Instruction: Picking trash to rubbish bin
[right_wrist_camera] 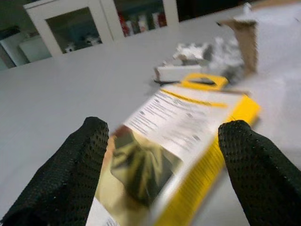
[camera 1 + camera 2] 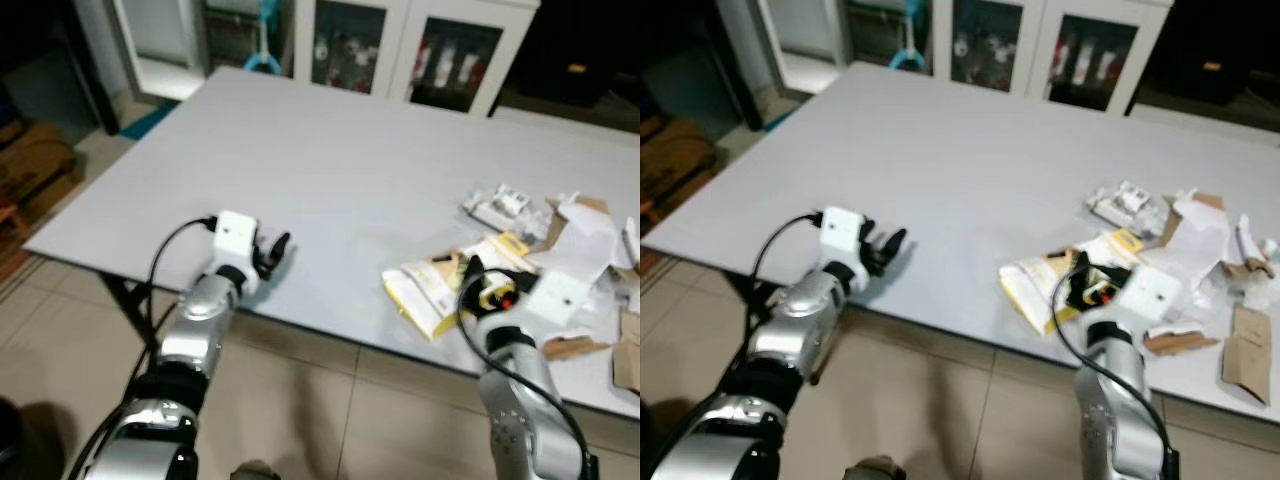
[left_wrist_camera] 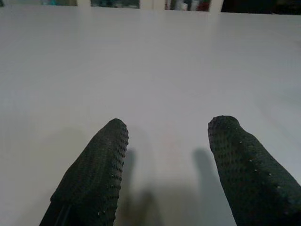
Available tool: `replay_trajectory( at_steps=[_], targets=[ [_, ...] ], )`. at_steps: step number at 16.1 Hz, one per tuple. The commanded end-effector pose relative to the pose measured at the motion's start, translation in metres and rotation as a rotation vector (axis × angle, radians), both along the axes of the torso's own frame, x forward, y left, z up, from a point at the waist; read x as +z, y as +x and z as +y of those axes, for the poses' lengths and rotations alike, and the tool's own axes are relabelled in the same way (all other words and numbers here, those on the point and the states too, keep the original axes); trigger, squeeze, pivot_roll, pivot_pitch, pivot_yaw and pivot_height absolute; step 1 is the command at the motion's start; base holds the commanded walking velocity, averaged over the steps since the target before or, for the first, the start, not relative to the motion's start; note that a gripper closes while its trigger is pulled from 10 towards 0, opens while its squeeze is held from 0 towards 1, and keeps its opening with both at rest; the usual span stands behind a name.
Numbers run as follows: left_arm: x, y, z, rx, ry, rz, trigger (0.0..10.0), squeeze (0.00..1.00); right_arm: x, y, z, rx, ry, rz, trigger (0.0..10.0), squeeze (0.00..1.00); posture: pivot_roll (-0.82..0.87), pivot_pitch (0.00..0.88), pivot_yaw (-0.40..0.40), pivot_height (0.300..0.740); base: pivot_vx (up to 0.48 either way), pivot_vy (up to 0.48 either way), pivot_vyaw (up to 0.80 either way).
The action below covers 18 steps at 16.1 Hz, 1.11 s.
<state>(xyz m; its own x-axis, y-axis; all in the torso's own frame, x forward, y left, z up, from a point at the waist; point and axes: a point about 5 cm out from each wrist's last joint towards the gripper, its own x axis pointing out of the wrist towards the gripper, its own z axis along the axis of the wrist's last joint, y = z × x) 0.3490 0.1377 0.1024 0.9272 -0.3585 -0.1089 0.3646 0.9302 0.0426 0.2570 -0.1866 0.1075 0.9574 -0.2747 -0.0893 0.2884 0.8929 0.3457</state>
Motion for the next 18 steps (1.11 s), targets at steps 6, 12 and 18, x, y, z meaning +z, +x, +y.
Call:
replay_trajectory(
  at_steps=[6,12,18],
  targets=[
    [0.009,0.007,0.002,-0.084,0.025,0.032,10.0,0.0,0.0,0.0,-0.001,-0.099,0.125,0.051,10.0,0.0,0.28,0.112,-0.026,0.74,0.0,0.0,0.0],
    [0.01,-0.003,-0.009,-0.406,-0.033,0.153,10.0,0.0,-0.016,0.001,-0.001,-0.077,0.165,0.129,10.0,0.0,0.29,0.124,-0.024,0.74,0.0,0.0,0.0],
    [0.012,-0.014,-0.006,-0.569,-0.032,0.214,10.0,0.0,-0.027,0.007,0.0,0.0,0.224,0.149,10.0,0.0,0.29,0.137,-0.031,0.74,0.0,0.0,0.0]
  ],
)
